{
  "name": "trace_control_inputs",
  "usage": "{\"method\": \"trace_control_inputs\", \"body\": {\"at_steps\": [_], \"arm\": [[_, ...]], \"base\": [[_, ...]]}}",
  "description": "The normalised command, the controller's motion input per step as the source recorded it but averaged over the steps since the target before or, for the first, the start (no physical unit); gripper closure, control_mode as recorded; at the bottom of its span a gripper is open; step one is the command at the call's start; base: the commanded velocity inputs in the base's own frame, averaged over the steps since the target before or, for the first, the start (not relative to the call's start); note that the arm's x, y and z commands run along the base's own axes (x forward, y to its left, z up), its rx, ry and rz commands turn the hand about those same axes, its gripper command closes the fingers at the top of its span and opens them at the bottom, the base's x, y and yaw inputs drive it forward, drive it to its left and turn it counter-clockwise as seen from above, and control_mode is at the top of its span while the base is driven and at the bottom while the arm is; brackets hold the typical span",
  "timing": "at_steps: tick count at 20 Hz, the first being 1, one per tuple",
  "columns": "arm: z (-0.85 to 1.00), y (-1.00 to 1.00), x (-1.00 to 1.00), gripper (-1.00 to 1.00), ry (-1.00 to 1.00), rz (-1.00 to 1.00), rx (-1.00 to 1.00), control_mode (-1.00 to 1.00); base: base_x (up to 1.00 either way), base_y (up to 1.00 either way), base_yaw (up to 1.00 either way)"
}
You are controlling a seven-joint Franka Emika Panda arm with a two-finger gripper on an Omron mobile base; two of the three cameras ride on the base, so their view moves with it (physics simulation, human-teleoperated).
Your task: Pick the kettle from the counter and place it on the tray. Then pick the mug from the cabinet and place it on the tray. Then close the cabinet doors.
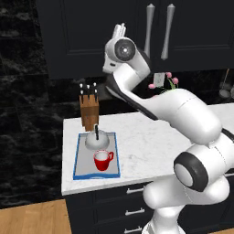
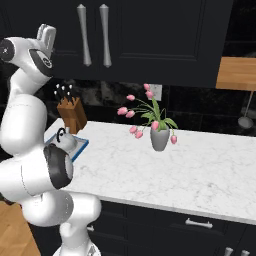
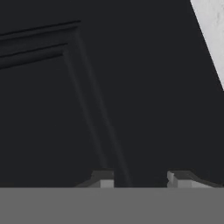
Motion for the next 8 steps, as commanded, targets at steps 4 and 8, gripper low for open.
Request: {"method": "trace_control_inputs", "body": {"at_steps": [4, 8], "arm": [[-0.26, -0.26, 0.51, -1.0, 0.0, 0.07, 0.06, -1.0], [-0.38, -0.25, 0.38, -1.0, 0.0, 0.06, 0.03, -1.0]], "base": [[0.0, 0.0, 0.0], [0.0, 0.0, 0.0]]}}
